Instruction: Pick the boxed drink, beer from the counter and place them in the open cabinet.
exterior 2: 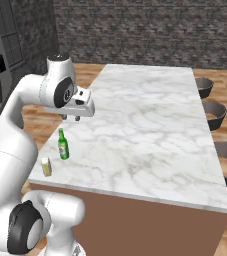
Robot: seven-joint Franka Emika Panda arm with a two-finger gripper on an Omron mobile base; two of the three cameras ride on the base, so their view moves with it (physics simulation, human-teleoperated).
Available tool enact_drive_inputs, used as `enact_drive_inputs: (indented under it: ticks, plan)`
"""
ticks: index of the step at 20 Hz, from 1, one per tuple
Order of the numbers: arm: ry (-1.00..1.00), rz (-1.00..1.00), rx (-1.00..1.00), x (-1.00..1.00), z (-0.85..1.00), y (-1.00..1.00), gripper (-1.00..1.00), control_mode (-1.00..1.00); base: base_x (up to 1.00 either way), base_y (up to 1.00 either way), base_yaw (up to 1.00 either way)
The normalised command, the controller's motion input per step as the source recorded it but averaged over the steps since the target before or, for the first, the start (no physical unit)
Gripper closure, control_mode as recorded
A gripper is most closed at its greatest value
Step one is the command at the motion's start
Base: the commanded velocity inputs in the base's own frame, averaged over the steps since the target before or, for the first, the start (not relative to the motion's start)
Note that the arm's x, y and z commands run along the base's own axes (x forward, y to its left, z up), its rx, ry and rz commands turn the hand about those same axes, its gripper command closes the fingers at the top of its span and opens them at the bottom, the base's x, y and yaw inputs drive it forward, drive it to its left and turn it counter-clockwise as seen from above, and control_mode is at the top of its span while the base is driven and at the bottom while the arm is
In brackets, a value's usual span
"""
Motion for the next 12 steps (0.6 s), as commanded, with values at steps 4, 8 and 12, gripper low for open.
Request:
enact_drive_inputs:
  ticks: [4, 8, 12]
  plan:
    - [0.00, 0.00, 0.00, -0.17, 0.00, 0.00, -1.00, -1.00, 0.00, 0.00, 0.00]
    - [0.00, 0.00, 0.00, -0.42, -0.03, 0.13, -1.00, -1.00, 0.00, 0.00, 0.00]
    - [0.00, 0.00, -0.02, -0.37, -0.05, 0.31, -1.00, -1.00, 0.00, 0.00, 0.00]
